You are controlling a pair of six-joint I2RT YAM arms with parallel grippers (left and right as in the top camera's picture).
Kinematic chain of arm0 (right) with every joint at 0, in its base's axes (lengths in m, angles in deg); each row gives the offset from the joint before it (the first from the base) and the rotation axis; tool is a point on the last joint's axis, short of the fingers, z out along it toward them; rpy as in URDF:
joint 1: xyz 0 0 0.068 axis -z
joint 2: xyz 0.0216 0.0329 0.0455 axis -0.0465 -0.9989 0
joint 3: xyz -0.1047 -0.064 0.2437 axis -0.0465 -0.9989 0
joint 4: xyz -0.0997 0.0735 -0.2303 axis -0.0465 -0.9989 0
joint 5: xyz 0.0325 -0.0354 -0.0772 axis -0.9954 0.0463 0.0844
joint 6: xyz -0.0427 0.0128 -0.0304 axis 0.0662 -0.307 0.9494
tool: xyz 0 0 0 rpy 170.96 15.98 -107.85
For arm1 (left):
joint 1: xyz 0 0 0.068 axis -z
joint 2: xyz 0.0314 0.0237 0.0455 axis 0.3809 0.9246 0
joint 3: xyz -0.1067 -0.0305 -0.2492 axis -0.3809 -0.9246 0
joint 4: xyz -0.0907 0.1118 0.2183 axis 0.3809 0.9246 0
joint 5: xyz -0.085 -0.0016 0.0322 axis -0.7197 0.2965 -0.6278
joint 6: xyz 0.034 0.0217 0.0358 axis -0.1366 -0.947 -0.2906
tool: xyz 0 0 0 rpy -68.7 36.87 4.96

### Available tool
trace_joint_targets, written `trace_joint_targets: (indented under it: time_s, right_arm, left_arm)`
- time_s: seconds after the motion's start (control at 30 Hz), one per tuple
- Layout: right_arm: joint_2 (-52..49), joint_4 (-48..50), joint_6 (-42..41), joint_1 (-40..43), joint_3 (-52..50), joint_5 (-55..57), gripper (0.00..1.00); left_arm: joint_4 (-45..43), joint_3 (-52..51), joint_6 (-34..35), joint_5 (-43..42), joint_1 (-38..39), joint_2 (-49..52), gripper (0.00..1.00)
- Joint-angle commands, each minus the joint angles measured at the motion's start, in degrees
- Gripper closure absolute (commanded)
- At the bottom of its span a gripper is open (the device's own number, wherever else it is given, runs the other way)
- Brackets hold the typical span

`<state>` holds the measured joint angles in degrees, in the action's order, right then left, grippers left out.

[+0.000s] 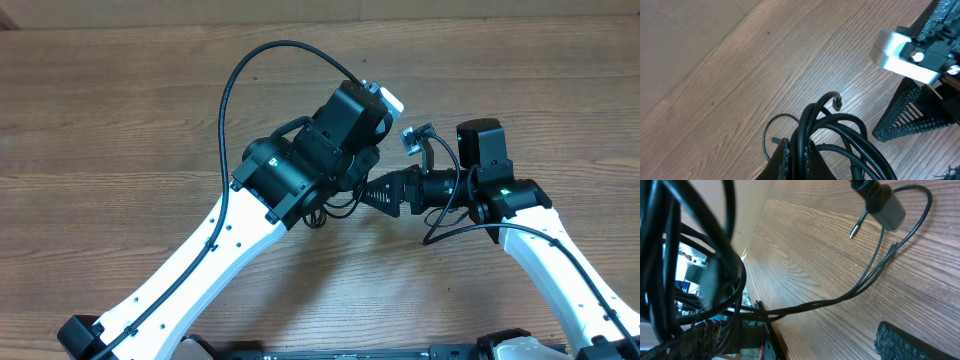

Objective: Untangle cables

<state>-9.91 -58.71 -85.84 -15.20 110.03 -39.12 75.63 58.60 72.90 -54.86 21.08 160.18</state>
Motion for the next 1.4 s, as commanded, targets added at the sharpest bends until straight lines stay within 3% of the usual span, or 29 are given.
trace_joint_targets:
  time_s: [0.0,0.23,0.63,0.9,1.37]
  right_arm:
    - [0.74,1.09,0.04,-1.33,0.68,-4.98,0.00]
    - [0.74,1.20,0.02,-1.33,0.68,-4.79,0.00]
    - [0.74,2.49,-1.49,-1.33,0.68,-4.63,0.00]
    - [0.74,2.47,-11.93,-1.33,0.68,7.15,0.01]
    - [0.74,1.18,-18.23,-1.27,0.68,20.79,0.00]
  left_arm:
    - [-0.85,1.14,2.49,0.68,0.09,1.33,0.96]
    - [-0.39,1.14,2.47,-8.79,0.09,1.33,0.96]
    - [4.55,1.14,2.23,-10.45,0.07,1.46,0.96]
    - [7.67,1.20,0.52,-9.97,0.00,1.18,0.96]
    - [14.34,1.64,-5.38,-11.89,-4.20,-1.27,0.96]
